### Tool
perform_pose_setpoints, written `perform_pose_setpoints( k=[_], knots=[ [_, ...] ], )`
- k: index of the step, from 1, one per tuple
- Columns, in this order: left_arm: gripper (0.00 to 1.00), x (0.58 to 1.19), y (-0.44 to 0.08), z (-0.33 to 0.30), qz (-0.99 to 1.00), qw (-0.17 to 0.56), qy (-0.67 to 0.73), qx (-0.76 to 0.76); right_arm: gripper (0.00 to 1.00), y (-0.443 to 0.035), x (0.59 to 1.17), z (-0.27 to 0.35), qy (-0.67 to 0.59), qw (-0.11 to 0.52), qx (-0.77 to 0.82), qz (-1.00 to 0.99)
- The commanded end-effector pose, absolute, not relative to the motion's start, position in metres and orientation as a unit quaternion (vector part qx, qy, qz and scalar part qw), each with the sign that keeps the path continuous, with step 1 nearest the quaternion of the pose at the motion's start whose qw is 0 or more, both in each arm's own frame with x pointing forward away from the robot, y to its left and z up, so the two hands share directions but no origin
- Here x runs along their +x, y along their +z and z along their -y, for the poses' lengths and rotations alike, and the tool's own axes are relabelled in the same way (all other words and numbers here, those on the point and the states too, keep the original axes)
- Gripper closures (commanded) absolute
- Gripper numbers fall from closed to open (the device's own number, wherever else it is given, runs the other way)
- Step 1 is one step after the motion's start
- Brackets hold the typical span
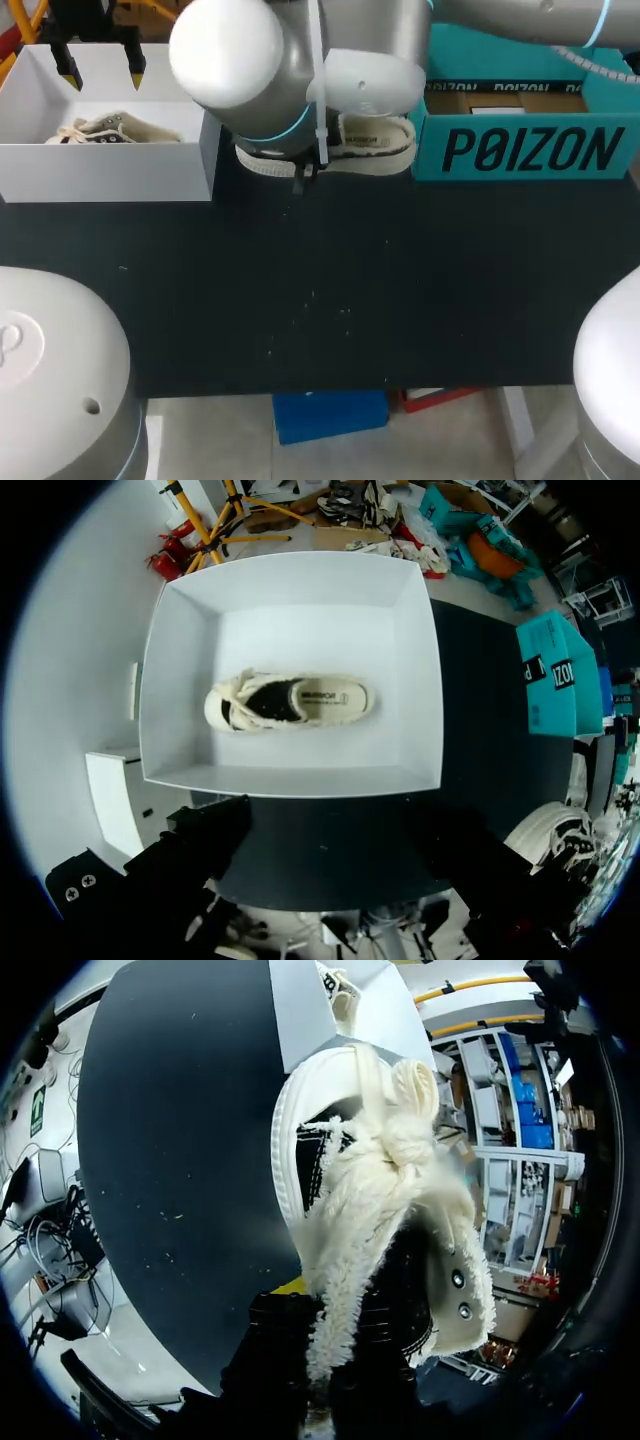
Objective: Take the shoe out of the shoebox, open the shoe tongue, remove and reinsert the insole, then place the shoe into the shoebox
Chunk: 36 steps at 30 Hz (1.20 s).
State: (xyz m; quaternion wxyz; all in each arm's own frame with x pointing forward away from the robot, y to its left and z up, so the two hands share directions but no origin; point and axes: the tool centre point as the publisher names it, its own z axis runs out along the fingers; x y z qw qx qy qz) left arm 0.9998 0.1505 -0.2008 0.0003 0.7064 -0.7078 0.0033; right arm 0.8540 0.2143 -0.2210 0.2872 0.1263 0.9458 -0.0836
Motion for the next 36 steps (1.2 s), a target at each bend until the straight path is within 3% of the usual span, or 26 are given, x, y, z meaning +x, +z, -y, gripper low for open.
perform_pose_setpoints(
  k=[1, 16, 36],
  knots=[
    [0.00, 1.000, -0.200, -0.151, 0.708, 0.000, 0.002, 0.707, 1.00, -0.248, 0.851, -0.226, -0.082, 0.292, 0.142, -0.942],
    [0.00, 1.000, -0.200, -0.151, 0.708, 0.000, 0.002, 0.707, 1.00, -0.322, 0.821, -0.252, -0.026, 0.252, 0.118, -0.960],
    [0.00, 1.000, -0.200, -0.151, 0.708, 0.000, 0.002, 0.707, 1.00, -0.377, 0.776, -0.253, -0.009, 0.189, 0.091, -0.978]
  ],
)
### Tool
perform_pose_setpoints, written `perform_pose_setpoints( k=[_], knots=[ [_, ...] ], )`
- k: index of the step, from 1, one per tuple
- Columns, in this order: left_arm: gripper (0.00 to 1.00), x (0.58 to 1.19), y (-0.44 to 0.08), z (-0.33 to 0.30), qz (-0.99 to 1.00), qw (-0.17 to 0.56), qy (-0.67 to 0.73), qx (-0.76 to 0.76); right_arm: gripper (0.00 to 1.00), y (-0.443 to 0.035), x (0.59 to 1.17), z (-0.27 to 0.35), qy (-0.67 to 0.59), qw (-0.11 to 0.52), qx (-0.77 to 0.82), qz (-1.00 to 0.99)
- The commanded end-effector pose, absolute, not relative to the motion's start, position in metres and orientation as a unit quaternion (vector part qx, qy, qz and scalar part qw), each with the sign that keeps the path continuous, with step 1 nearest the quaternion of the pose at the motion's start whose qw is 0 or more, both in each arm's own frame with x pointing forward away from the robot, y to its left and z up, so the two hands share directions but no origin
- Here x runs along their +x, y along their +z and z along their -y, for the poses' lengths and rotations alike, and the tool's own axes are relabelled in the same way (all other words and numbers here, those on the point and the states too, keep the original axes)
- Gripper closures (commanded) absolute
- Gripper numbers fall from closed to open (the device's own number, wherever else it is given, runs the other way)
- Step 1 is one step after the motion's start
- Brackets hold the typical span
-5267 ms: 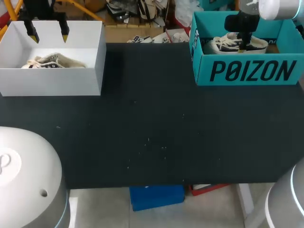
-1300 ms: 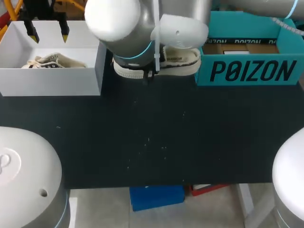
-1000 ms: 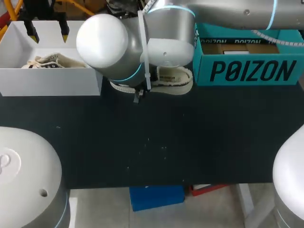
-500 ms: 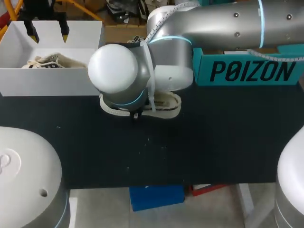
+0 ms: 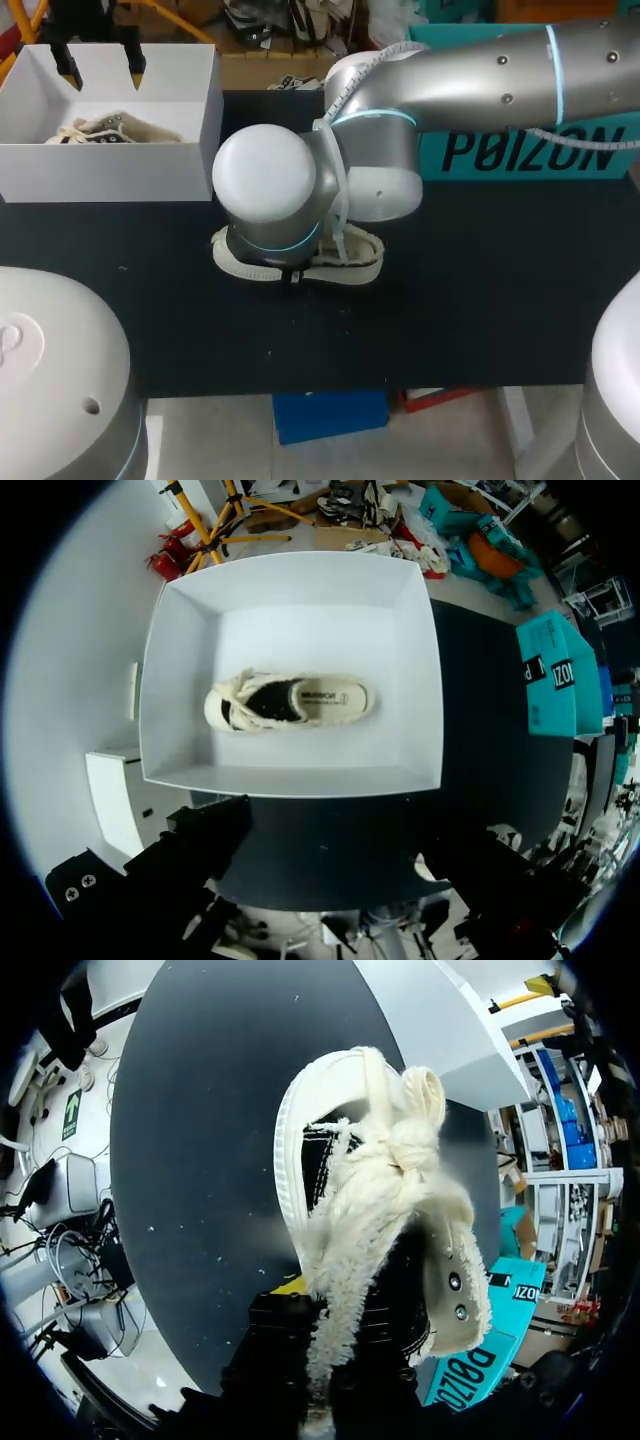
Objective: Take the shoe out of the shoebox, open the shoe tongue, remove and reinsert the insole, then place the shoe into the shoebox
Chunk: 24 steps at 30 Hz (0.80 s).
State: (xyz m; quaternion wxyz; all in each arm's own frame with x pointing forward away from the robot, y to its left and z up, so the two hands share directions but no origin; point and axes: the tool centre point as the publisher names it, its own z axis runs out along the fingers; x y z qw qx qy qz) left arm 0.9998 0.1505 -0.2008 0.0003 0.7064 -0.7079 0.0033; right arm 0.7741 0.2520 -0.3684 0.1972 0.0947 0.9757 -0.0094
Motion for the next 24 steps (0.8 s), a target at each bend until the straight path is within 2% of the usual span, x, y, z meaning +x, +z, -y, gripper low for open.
perform_pose_setpoints(
  k=[1, 11, 12, 13, 14, 24],
  knots=[
    [0.00, 1.000, -0.200, -0.151, 0.708, 0.000, 0.002, 0.707, 1.00, -0.379, 0.775, -0.253, -0.008, 0.186, 0.091, -0.978],
    [0.00, 1.000, -0.200, -0.151, 0.708, 0.000, 0.002, 0.707, 1.00, -0.393, 0.775, -0.254, -0.023, 0.175, 0.059, -0.983],
    [0.00, 1.000, -0.200, -0.151, 0.708, 0.000, 0.002, 0.707, 0.94, -0.395, 0.775, -0.254, -0.025, 0.170, 0.057, -0.983],
    [0.00, 1.000, -0.200, -0.151, 0.708, 0.000, 0.002, 0.707, 0.63, -0.395, 0.775, -0.254, -0.023, 0.169, 0.058, -0.984],
    [0.00, 1.000, -0.200, -0.151, 0.708, 0.000, 0.002, 0.707, 0.00, -0.395, 0.775, -0.254, -0.023, 0.169, 0.058, -0.984],
    [0.00, 1.000, -0.200, -0.151, 0.708, 0.000, 0.002, 0.707, 0.00, -0.348, 0.777, -0.234, -0.001, 0.173, 0.040, -0.984]
  ],
)
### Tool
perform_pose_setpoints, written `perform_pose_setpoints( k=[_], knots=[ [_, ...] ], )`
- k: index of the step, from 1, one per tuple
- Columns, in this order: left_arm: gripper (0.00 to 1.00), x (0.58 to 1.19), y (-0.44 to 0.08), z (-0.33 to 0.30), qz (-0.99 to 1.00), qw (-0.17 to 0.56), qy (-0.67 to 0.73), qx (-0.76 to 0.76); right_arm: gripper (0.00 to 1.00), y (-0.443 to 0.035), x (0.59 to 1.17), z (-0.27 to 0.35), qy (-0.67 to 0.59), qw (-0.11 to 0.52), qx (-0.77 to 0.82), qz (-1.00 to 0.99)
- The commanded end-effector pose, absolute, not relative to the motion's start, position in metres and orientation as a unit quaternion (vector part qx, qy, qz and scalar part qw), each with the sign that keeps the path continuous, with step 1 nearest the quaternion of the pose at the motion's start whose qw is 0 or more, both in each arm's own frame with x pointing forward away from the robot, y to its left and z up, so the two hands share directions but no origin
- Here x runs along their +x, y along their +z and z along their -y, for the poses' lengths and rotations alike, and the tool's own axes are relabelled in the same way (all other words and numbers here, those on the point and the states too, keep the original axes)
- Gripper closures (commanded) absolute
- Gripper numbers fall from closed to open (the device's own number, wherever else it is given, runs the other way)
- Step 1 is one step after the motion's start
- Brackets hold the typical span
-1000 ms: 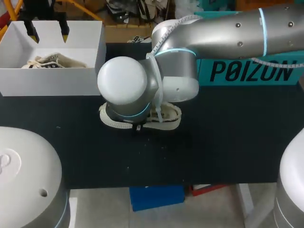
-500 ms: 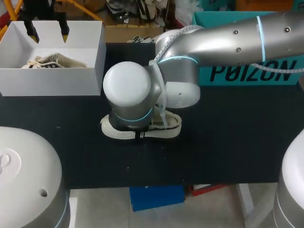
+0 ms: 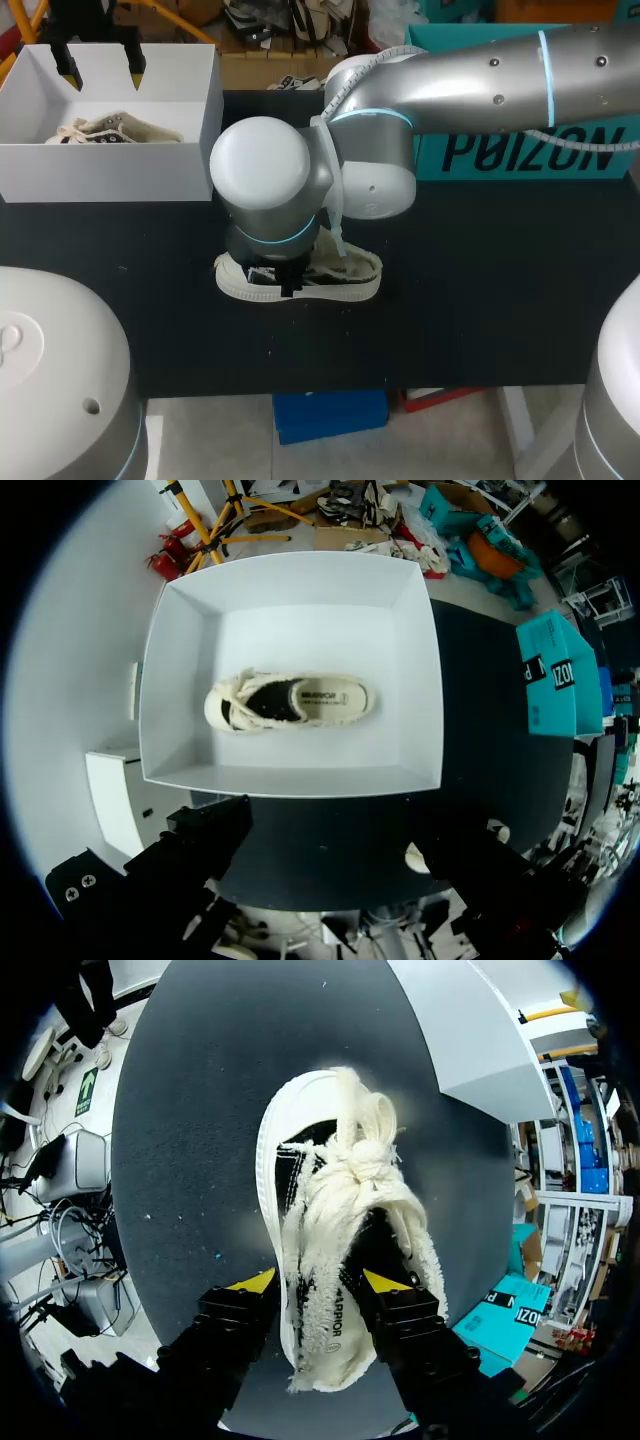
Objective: Take the shoe out of the shoebox, open the shoe tongue, remove and reinsert the insole, then place the shoe into the shoebox
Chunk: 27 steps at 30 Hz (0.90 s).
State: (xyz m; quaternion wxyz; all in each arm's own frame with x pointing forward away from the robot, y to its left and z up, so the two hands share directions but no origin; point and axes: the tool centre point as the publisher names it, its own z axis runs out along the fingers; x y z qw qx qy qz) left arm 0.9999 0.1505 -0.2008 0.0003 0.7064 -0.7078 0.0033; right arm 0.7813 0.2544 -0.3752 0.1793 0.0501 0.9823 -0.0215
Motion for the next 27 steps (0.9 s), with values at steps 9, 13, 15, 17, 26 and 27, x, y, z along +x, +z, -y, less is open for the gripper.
perform_pose_setpoints(
  k=[9, 13, 15, 17, 26, 27],
  knots=[
    [0.00, 1.000, -0.200, -0.151, 0.708, 0.000, 0.002, 0.707, 0.00, -0.292, 0.775, -0.213, 0.070, 0.182, -0.033, -0.980],
    [0.00, 1.000, -0.200, -0.151, 0.708, 0.000, 0.002, 0.707, 0.00, -0.275, 0.776, -0.203, 0.099, 0.179, -0.058, -0.977],
    [0.00, 1.000, -0.200, -0.151, 0.708, 0.000, 0.002, 0.707, 0.00, -0.268, 0.777, -0.197, 0.115, 0.175, -0.061, -0.976],
    [0.00, 1.000, -0.200, -0.151, 0.708, 0.000, 0.002, 0.707, 0.00, -0.264, 0.777, -0.191, 0.120, 0.165, -0.071, -0.976],
    [0.00, 1.000, -0.200, -0.151, 0.708, 0.000, 0.002, 0.707, 0.00, -0.259, 0.779, -0.175, 0.120, 0.141, -0.078, -0.980],
    [0.00, 1.000, -0.200, -0.151, 0.708, 0.000, 0.002, 0.707, 0.00, -0.259, 0.779, -0.175, 0.120, 0.141, -0.078, -0.980]
  ],
)
